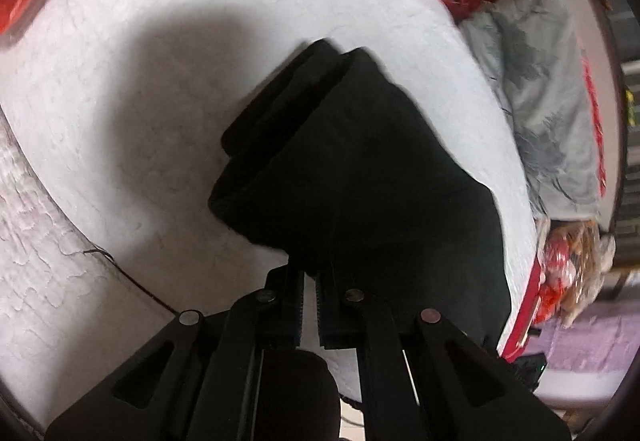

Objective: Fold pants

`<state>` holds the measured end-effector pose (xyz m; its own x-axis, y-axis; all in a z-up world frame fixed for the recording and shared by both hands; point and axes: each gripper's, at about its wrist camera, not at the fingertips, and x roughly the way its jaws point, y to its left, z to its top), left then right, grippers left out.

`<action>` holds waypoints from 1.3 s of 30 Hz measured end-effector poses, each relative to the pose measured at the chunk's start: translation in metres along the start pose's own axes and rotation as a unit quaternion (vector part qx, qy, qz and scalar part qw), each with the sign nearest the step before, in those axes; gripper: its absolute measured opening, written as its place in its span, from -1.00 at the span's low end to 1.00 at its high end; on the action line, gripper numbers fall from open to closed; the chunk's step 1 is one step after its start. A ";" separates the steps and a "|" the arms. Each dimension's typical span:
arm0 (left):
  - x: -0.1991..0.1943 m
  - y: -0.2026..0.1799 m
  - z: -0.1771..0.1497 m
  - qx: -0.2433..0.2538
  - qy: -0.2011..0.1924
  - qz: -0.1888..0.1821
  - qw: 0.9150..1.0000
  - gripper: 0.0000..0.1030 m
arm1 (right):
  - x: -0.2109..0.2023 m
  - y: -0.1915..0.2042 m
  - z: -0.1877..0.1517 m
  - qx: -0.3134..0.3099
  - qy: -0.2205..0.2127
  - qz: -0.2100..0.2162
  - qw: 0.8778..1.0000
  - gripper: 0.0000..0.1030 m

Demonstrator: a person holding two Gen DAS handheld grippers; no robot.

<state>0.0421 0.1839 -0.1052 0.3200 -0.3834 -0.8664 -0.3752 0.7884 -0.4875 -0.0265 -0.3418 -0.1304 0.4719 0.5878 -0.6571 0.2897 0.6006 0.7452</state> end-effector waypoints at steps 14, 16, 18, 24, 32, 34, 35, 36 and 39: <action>-0.043 -0.020 0.056 0.055 -0.062 0.016 0.996 -0.52 | -0.056 -0.009 0.026 -0.011 -0.076 -0.050 0.996 -0.37; -0.039 -0.022 0.066 0.054 -0.053 0.027 0.997 -0.52 | -0.046 -0.004 0.031 -0.015 -0.074 -0.062 0.995 -0.37; -0.038 -0.020 0.074 0.056 -0.045 0.027 0.997 -0.52 | -0.042 0.002 0.031 -0.023 -0.079 -0.064 0.995 -0.37; -0.021 -0.032 0.078 0.093 -0.017 0.043 0.995 -0.23 | -0.042 0.022 0.024 -0.048 -0.078 -0.064 0.994 -0.35; 0.005 -0.031 0.079 0.097 0.022 0.027 0.995 -0.23 | -0.032 0.040 0.021 -0.057 -0.055 -0.046 0.996 -0.25; 0.007 -0.033 0.079 0.100 0.023 0.027 0.994 -0.23 | -0.034 0.039 0.025 -0.057 -0.065 -0.055 0.995 -0.25; 0.008 -0.033 0.078 0.102 0.023 0.029 0.994 -0.23 | -0.036 0.038 0.028 -0.057 -0.071 -0.062 0.994 -0.25; 0.009 -0.034 0.079 0.104 0.022 0.027 0.994 -0.23 | -0.041 0.033 0.032 -0.056 -0.083 -0.079 0.992 -0.22; 0.008 -0.032 0.079 0.098 0.022 0.013 0.995 -0.15 | -0.050 0.018 0.037 -0.047 -0.097 -0.124 0.986 -0.13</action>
<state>0.1253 0.1938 -0.0885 0.2718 -0.3800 -0.8841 -0.2036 0.8752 -0.4388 -0.0138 -0.3809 -0.0803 0.5490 0.3074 -0.7773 0.3420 0.7659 0.5444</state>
